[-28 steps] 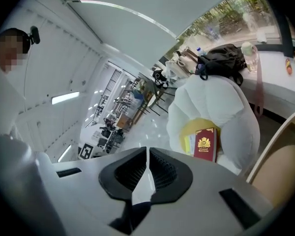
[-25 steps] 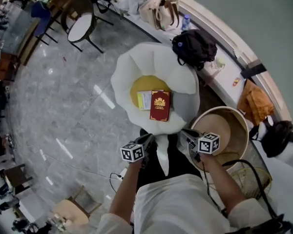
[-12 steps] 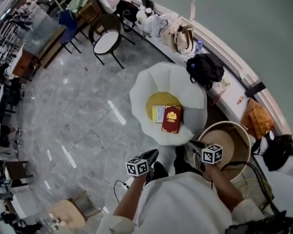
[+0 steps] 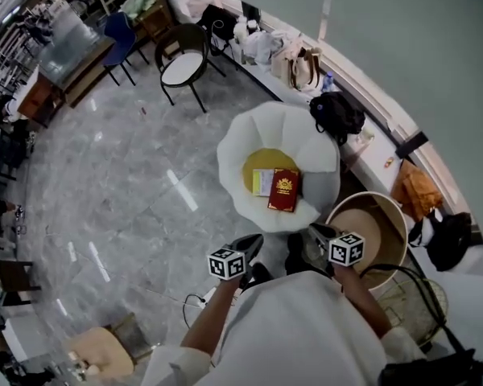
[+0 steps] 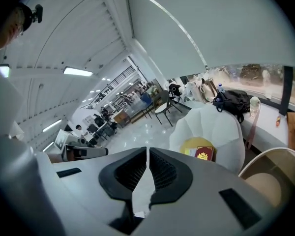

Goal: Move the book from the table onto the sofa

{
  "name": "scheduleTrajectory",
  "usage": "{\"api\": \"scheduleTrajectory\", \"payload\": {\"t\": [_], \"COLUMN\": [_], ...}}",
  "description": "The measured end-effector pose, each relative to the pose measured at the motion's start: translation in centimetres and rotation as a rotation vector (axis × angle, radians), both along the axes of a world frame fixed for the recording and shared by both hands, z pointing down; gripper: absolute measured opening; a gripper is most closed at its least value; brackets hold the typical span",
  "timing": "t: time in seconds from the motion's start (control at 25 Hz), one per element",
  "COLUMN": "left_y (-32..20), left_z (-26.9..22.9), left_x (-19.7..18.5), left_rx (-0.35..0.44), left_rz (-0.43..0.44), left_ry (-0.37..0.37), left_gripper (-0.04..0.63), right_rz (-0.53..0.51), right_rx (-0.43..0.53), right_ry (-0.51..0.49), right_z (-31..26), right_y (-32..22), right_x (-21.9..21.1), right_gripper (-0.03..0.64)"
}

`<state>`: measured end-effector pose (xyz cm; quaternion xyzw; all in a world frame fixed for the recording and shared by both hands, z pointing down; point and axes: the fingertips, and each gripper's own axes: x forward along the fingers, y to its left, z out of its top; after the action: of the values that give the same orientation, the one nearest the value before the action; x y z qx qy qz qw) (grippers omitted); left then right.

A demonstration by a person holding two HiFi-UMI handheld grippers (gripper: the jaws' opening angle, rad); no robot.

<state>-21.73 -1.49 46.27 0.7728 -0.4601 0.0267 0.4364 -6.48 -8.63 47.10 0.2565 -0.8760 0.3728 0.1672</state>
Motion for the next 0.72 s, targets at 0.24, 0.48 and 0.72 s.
{"api": "scheduleTrajectory", "payload": {"t": [0.24, 0.48, 0.72], "left_y": [3.7, 6.6, 6.3], "left_z": [-1.6, -2.4, -3.5], "left_x": [-1.5, -1.2, -0.8], "left_rx": [0.04, 0.056, 0.075], "left_rz": [0.052, 0.135, 0.137], "left_ry": [-0.025, -0.065, -0.048], "left_gripper": [0.002, 0.002, 0.002], "right_rz": [0.034, 0.096, 0.113], "right_rx": [0.093, 0.162, 0.197], "right_ry": [0.057, 0.068, 0.069], "right_z": [-2.1, -4.4, -5.8], "right_y": [4.0, 6.8, 7.5], "right_x": [-1.0, -0.8, 0.9], "right_gripper": [0.043, 0.043, 0.041]}}
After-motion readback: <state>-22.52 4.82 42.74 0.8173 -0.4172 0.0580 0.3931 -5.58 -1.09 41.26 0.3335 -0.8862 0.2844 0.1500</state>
